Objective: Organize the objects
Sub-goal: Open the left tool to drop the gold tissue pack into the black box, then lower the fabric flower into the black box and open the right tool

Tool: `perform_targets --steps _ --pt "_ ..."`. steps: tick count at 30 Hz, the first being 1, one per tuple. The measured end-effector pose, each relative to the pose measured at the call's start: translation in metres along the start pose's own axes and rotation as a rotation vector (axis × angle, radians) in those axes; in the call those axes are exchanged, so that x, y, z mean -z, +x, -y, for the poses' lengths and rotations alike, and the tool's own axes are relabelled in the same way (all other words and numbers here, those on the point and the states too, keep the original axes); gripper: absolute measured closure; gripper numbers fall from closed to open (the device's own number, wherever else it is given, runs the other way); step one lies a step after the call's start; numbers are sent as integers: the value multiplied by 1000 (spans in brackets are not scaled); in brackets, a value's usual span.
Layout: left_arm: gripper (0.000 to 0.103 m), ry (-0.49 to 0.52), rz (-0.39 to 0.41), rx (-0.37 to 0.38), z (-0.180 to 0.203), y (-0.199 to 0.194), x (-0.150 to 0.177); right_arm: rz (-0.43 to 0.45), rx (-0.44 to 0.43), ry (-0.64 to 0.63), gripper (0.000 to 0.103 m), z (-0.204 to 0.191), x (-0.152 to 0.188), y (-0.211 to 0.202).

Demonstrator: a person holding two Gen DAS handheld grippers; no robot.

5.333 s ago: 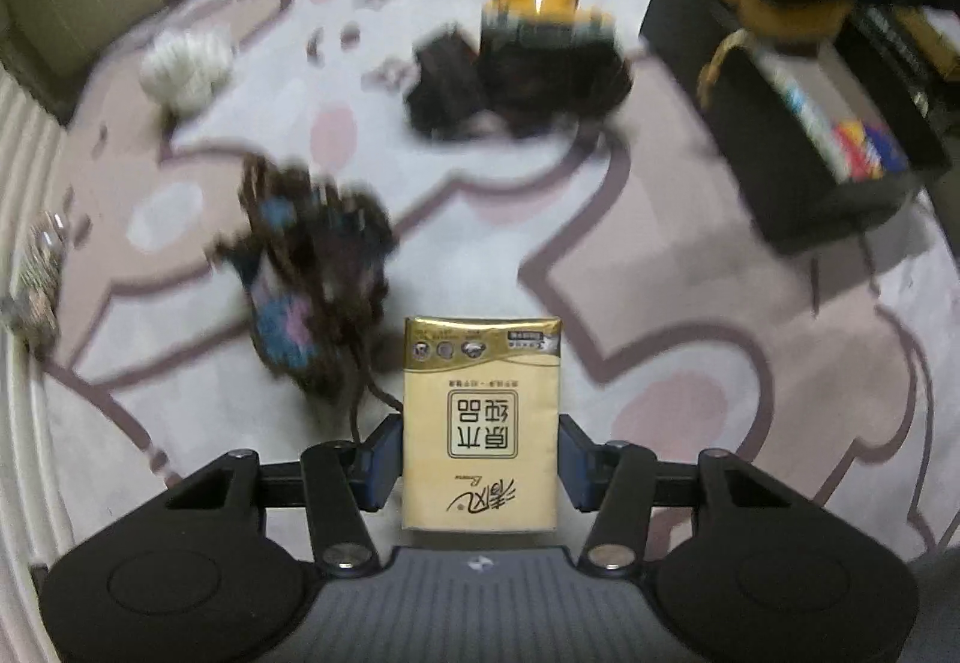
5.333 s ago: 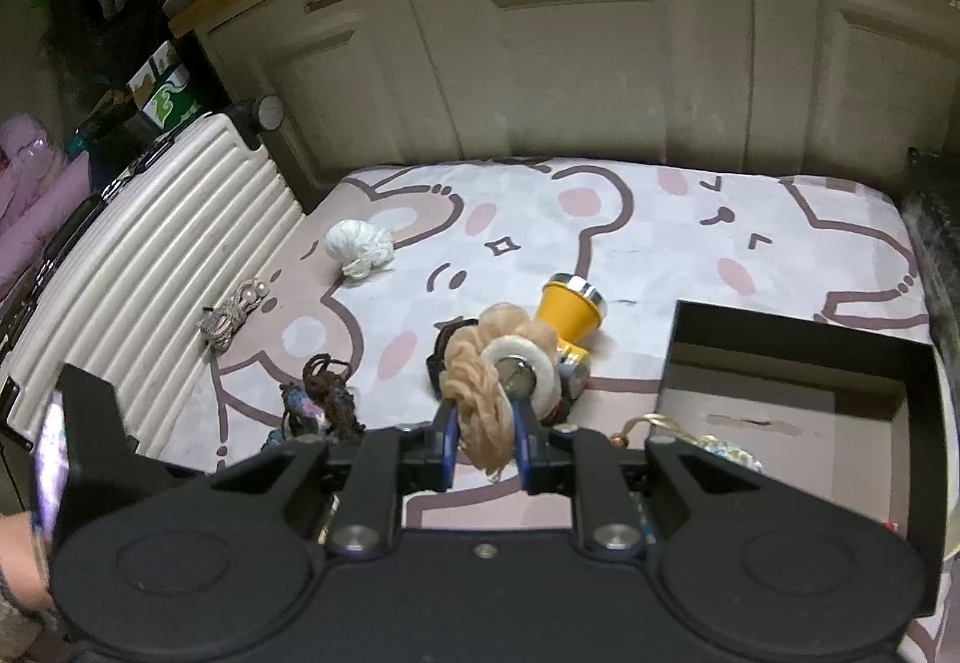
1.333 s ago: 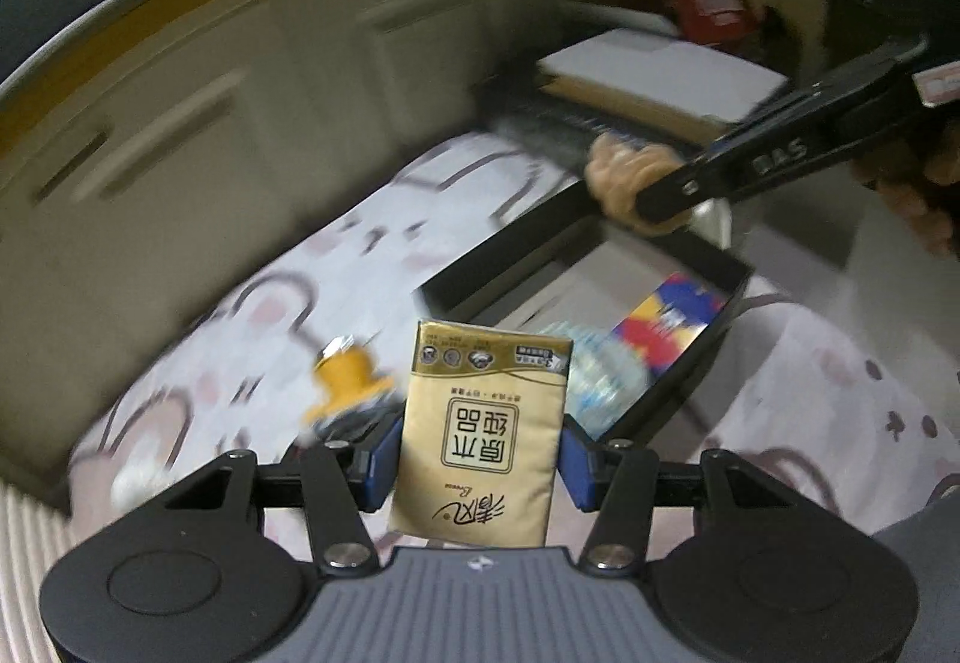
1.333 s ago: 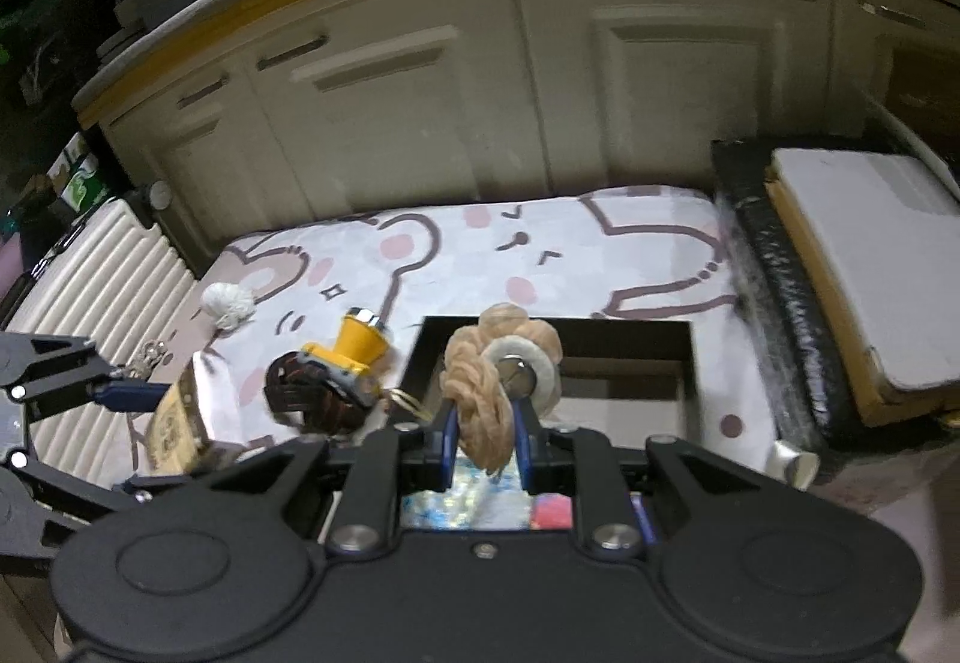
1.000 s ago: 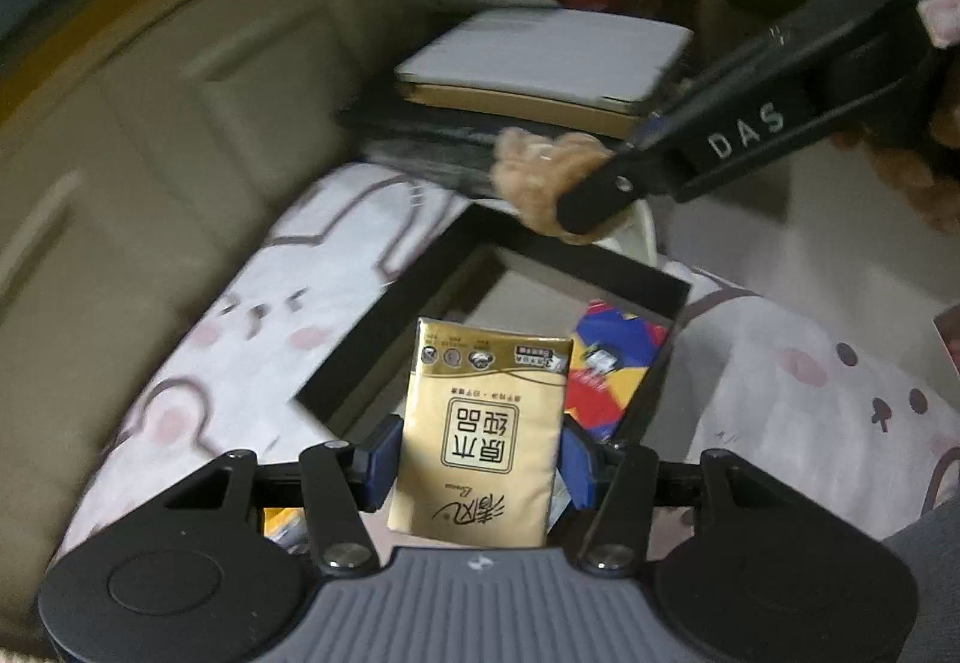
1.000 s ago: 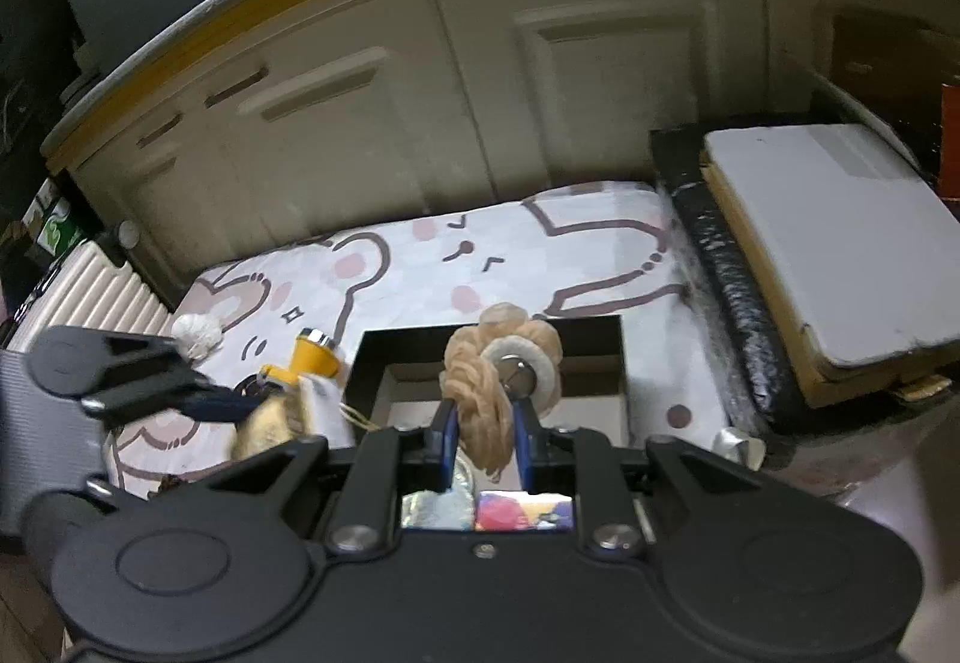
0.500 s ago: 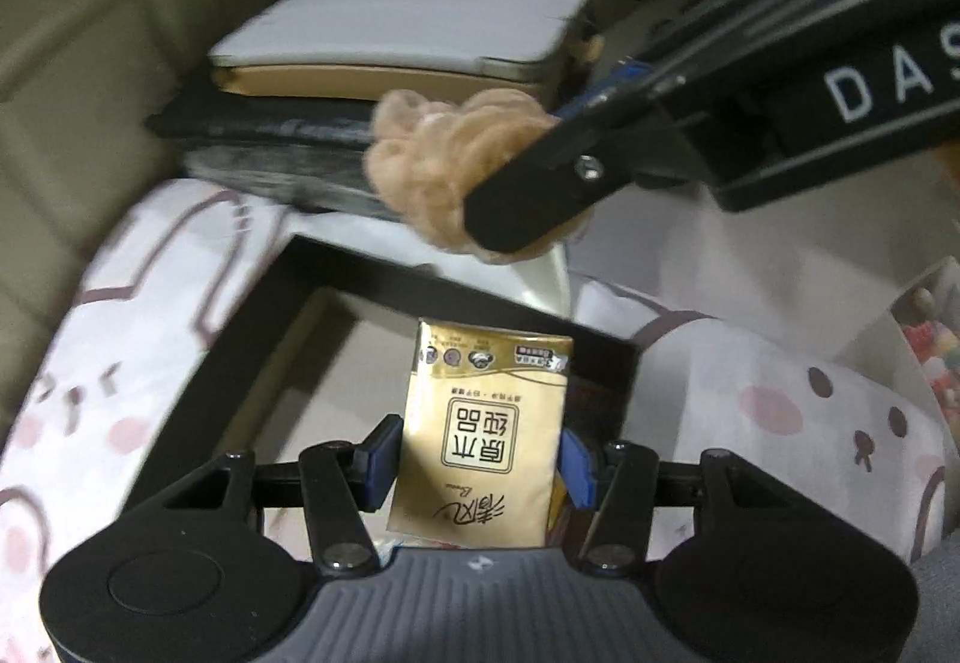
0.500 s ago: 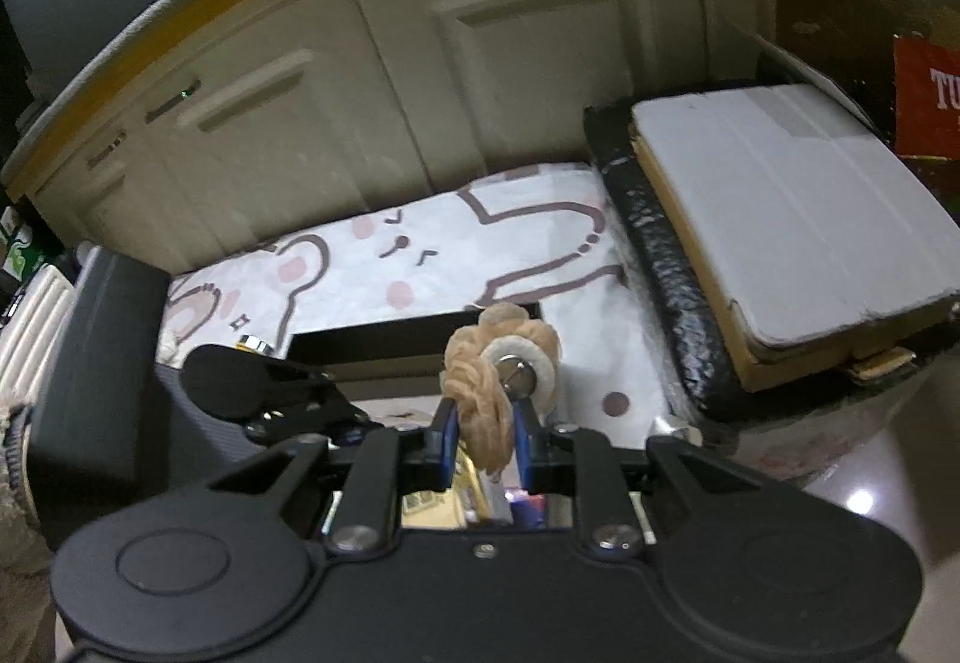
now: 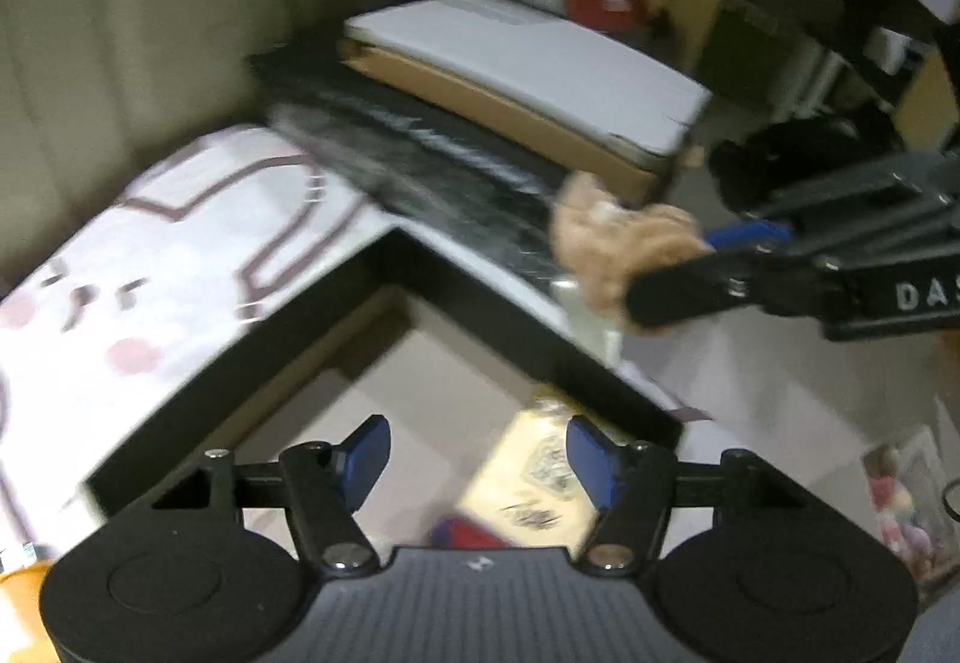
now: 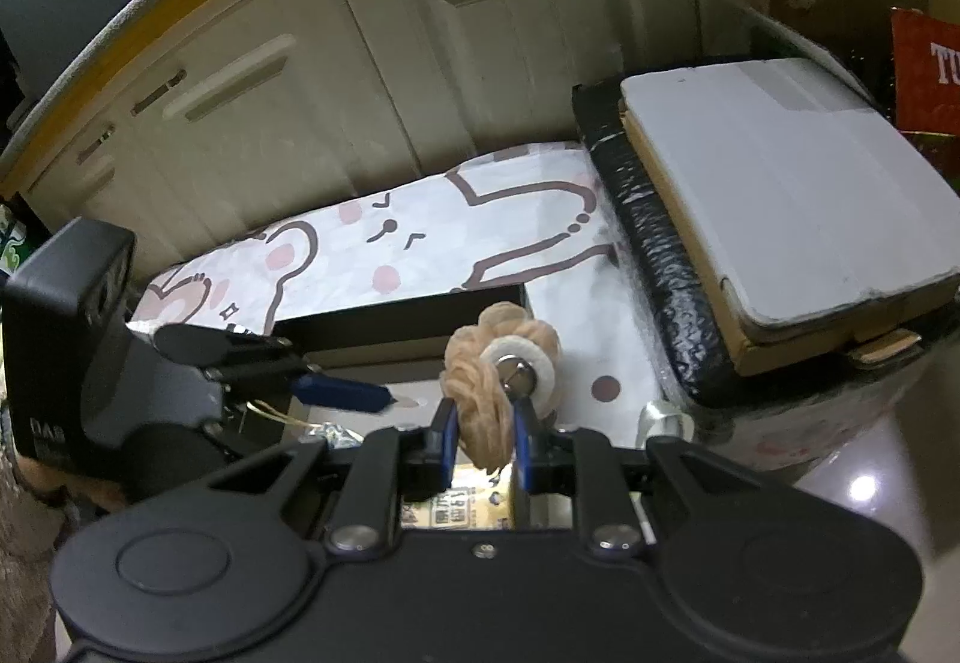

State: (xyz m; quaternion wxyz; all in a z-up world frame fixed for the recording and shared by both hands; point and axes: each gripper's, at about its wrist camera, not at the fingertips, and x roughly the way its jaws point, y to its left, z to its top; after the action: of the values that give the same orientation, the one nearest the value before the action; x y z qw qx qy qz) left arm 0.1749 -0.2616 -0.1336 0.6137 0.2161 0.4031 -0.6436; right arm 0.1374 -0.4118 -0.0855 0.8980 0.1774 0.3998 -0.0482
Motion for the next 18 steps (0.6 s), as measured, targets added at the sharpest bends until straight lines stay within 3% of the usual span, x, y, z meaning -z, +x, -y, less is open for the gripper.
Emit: perform_targets --steps 7,12,14,18 --pt "40 88 -120 -270 1 10 2 -4 -18 -13 83 -7 0 1" --pt "41 115 -107 -239 14 20 4 -11 -26 -14 83 -11 1 4" --pt "42 144 -103 -266 20 22 6 -16 -33 -3 83 -10 0 5" --pt "40 94 -43 -287 13 2 9 -44 -61 13 83 -11 2 10"
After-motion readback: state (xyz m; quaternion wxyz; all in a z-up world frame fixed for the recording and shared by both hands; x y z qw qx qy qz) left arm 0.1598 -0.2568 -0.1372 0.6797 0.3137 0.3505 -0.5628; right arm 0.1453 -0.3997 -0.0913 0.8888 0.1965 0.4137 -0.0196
